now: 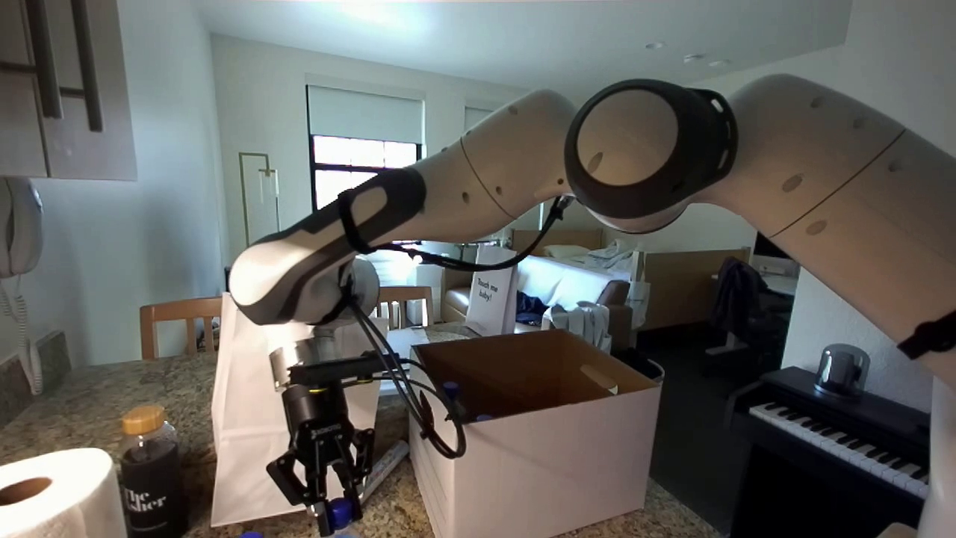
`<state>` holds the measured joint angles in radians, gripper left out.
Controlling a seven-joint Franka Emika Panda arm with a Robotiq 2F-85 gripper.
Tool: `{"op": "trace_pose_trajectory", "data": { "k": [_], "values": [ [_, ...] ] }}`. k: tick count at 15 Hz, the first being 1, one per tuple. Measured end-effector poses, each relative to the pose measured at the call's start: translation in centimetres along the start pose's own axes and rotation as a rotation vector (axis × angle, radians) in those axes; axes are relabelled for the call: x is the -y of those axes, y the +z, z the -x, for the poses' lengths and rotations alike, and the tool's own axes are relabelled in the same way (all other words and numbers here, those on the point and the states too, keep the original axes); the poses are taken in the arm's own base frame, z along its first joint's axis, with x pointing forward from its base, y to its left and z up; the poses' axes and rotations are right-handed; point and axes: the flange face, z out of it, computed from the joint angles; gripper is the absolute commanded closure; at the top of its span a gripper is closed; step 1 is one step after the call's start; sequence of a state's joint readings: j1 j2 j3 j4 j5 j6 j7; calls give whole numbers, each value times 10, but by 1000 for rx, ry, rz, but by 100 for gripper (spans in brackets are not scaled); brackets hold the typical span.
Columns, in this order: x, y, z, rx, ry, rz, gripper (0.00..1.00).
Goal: Remove the water bottles from the box
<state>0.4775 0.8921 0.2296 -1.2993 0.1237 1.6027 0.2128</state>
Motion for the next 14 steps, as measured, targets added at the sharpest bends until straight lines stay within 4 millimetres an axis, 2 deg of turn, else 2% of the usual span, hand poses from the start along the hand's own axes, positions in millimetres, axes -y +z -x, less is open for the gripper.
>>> {"op": "trace_pose_trajectory", "data": {
  "k": [2, 6, 8, 11, 14],
  "values": [
    [3, -1, -1, 26, -4, 15, 30],
    [9, -6, 1, 40, -16, 40, 4],
    [11, -14, 6, 29, -21, 60, 0],
    [13, -43, 19, -22, -25, 68, 0],
    [-3, -97, 36, -139, 1, 52, 0]
  ]
}}
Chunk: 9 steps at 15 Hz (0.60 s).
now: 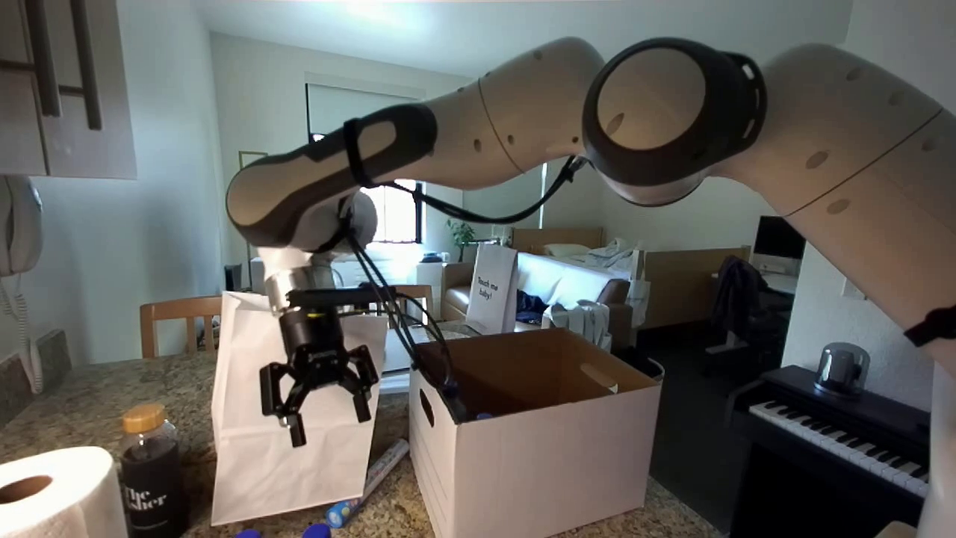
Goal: Remove the water bottles from the box
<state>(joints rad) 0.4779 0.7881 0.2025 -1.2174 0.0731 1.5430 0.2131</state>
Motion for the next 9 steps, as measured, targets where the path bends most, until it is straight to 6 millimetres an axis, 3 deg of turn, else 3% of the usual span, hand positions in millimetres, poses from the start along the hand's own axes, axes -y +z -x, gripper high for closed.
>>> {"op": "trace_pose_trajectory", "data": {
  "k": [2, 5, 9],
  "values": [
    [-31, -45, 8, -113, 47, -30, 0],
    [-99, -104, 28, -251, 149, -99, 0],
    [-194, -147, 59, -392, 305, -211, 0]
  ]
}}
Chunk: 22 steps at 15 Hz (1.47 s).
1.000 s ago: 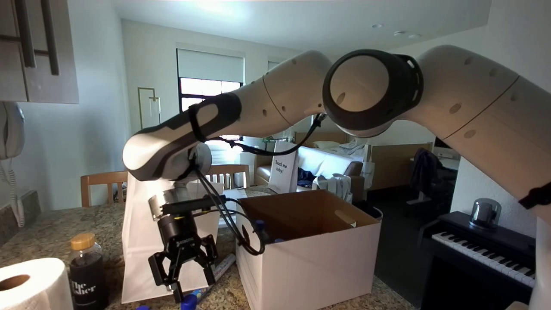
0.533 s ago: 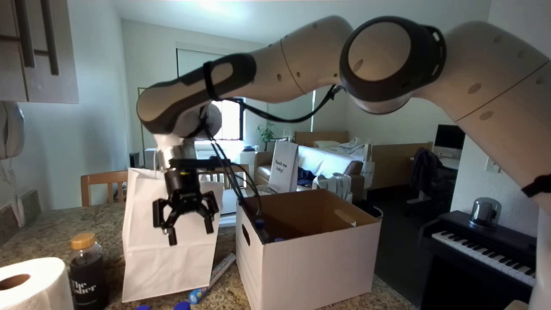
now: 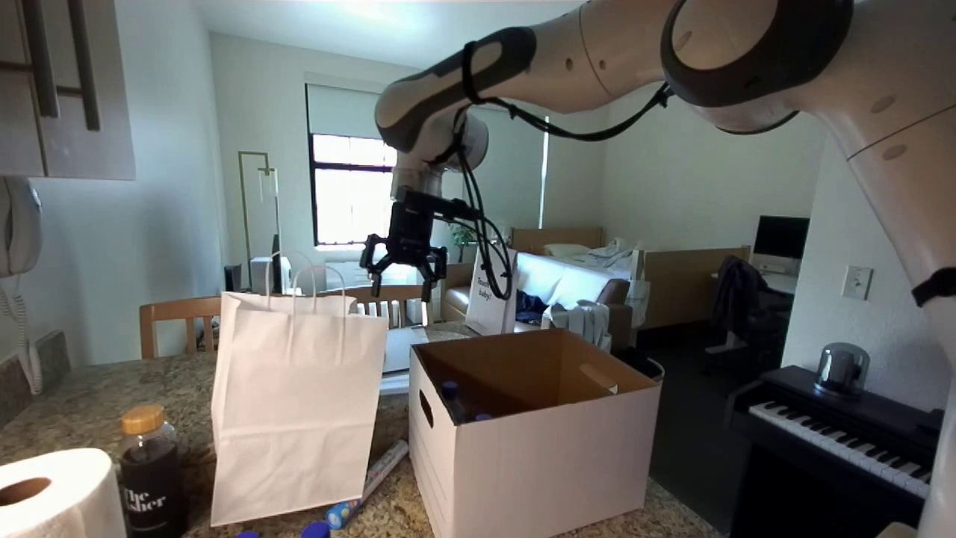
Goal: Remove the water bottles from the box
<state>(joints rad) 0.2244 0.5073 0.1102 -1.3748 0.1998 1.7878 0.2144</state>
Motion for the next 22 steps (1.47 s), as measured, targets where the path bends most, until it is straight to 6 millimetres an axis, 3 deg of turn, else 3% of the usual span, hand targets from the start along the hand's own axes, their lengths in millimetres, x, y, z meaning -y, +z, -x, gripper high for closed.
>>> {"op": "trace_pose_trajectory", "data": {
  "k": [2, 4, 7, 10, 13, 15, 18, 22],
  "values": [
    [-39, -8, -12, -64, 82, -38, 0],
    [-75, -4, -23, -113, 170, -71, 0],
    [-113, 3, -30, -133, 322, -108, 0],
    [-121, -1, -32, -147, 454, -125, 0],
    [-119, -3, -32, -150, 477, -127, 0],
    [-125, 3, -33, -139, 546, -124, 0],
    [-146, 24, -29, -74, 672, -182, 0],
    [-195, 69, -10, 21, 851, -323, 0]
  ]
}}
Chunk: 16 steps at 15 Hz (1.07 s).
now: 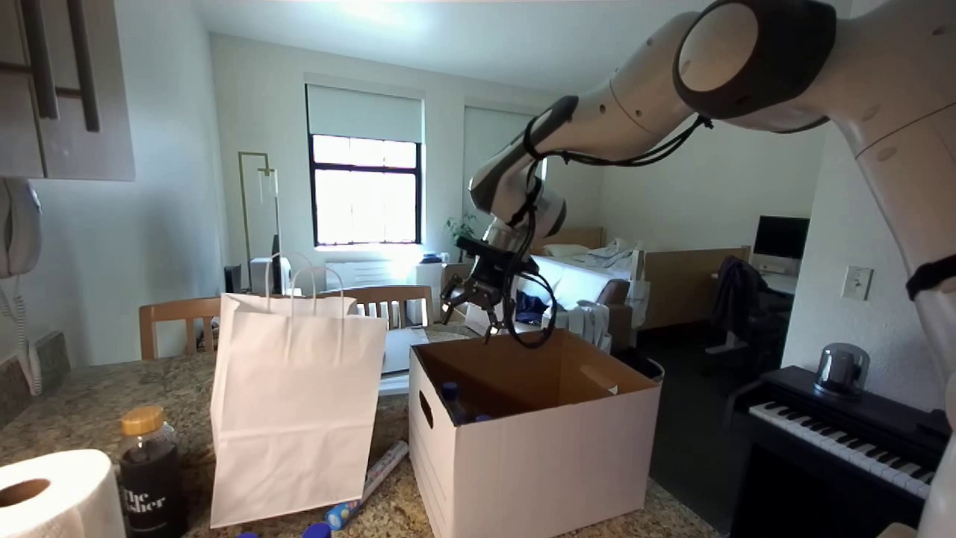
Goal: Remove the water bottles from the box
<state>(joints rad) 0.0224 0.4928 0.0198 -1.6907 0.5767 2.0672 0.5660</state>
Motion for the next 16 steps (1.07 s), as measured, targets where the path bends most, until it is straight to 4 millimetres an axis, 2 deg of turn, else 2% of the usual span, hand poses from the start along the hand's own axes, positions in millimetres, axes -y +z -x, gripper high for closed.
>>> {"op": "trace_pose_trajectory", "data": {
  "k": [2, 4, 10, 16],
  "values": [
    [-30, 10, -4, 31, 81, -11, 0],
    [-41, 9, 0, 37, 102, -11, 0],
    [-38, 9, 9, 91, 130, 27, 0],
    [-26, 3, 22, 230, 383, 151, 0]
  ]
}}
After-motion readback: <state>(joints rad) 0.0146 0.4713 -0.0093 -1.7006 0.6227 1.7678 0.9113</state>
